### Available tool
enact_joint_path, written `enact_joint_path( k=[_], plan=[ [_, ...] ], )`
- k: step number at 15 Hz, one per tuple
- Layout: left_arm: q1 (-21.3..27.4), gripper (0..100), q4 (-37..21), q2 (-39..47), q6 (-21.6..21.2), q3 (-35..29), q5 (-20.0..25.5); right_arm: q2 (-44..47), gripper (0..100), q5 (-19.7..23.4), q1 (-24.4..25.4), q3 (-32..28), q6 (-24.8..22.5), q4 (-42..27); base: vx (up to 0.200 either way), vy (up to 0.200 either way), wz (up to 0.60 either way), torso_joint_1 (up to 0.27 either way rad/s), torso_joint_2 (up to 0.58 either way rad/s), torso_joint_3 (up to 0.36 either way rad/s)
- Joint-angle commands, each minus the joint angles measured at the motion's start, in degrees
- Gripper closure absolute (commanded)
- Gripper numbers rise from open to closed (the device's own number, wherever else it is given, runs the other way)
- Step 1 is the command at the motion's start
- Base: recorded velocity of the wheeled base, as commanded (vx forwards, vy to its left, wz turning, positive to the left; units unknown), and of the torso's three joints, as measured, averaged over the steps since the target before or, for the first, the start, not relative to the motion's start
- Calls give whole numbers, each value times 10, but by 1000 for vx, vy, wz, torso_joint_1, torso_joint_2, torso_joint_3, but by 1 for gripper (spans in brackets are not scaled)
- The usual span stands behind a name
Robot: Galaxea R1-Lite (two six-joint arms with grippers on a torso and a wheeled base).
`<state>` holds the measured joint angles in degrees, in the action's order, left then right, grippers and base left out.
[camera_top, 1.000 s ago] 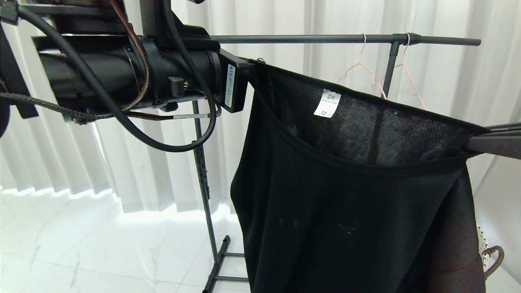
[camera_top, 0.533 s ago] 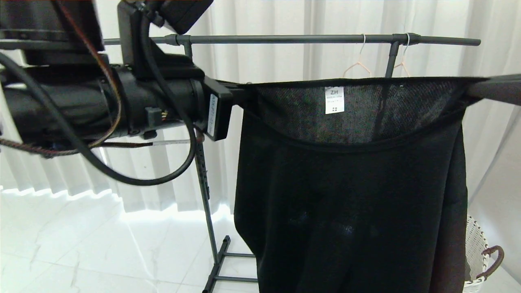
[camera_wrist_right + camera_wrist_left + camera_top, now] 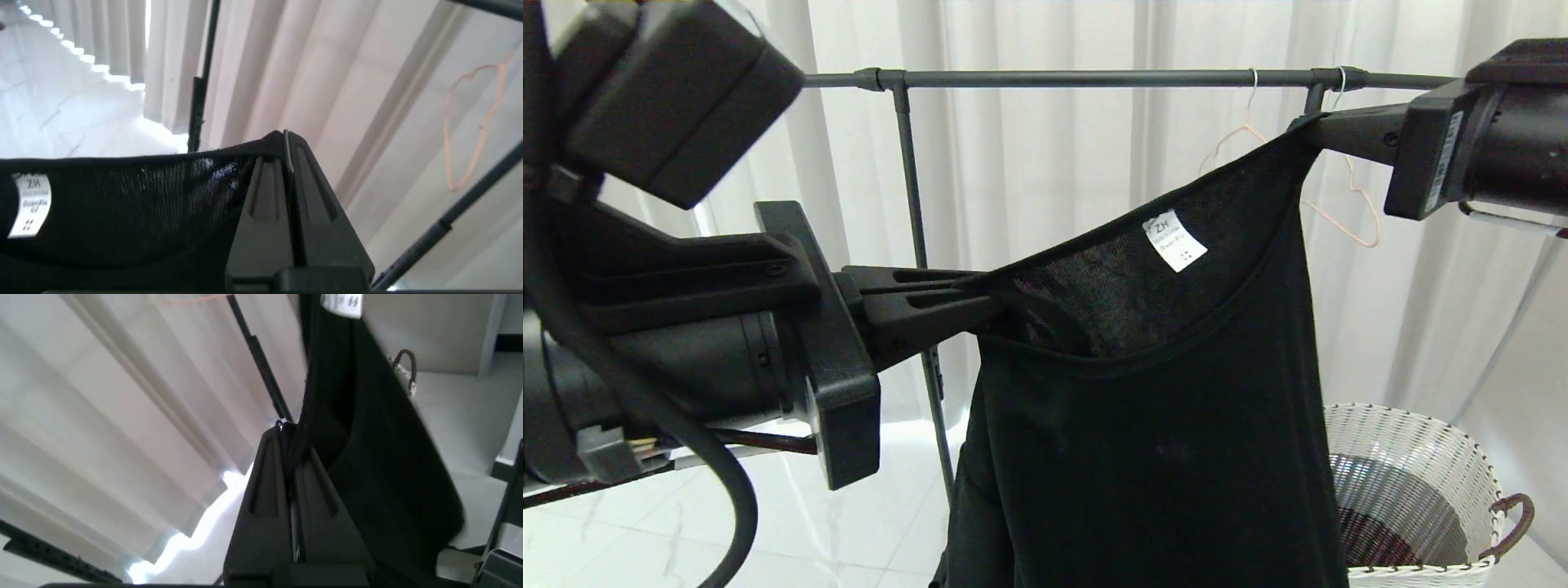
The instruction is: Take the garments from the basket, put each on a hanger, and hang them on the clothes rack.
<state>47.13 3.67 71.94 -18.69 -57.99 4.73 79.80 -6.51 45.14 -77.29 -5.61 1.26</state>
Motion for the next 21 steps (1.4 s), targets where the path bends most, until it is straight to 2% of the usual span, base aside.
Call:
enact_joint_path(
  k=[1,4,7,9,11,13,14,16,21],
  plan=[
    [7,100,0,-10,0,1,0,22,100,0,6,-3,0,0,0,0,0,0,0,0],
    [9,100,0,-10,-5,1,-2,19,100,0,6,-3,0,-1,0,0,0,0,0,0],
    [7,100,0,-7,-9,0,-26,10,100,-1,6,-1,0,-5,0,0,0,0,0,0],
    [-14,100,1,7,-8,-14,-53,-6,100,-1,6,-1,-2,-17,0,0,0,0,0,0],
    [-45,100,1,36,-6,-54,-73,-34,100,-1,6,-1,-9,-54,0,0,0,0,0,0],
    [-63,100,1,67,-6,-92,-104,-61,100,0,15,-1,-44,-94,0,0,0,0,0,0],
    [-64,100,1,90,-2,-125,-126,-83,100,0,35,-2,-64,-142,0,0,0,0,0,0],
    [-62,100,1,109,-2,-151,-126,-94,100,-1,56,2,-66,-165,0,0,0,0,0,0],
    [-52,100,1,110,-3,-154,-127,-93,100,-3,56,10,-62,-162,0,0,0,0,0,0]
  ],
)
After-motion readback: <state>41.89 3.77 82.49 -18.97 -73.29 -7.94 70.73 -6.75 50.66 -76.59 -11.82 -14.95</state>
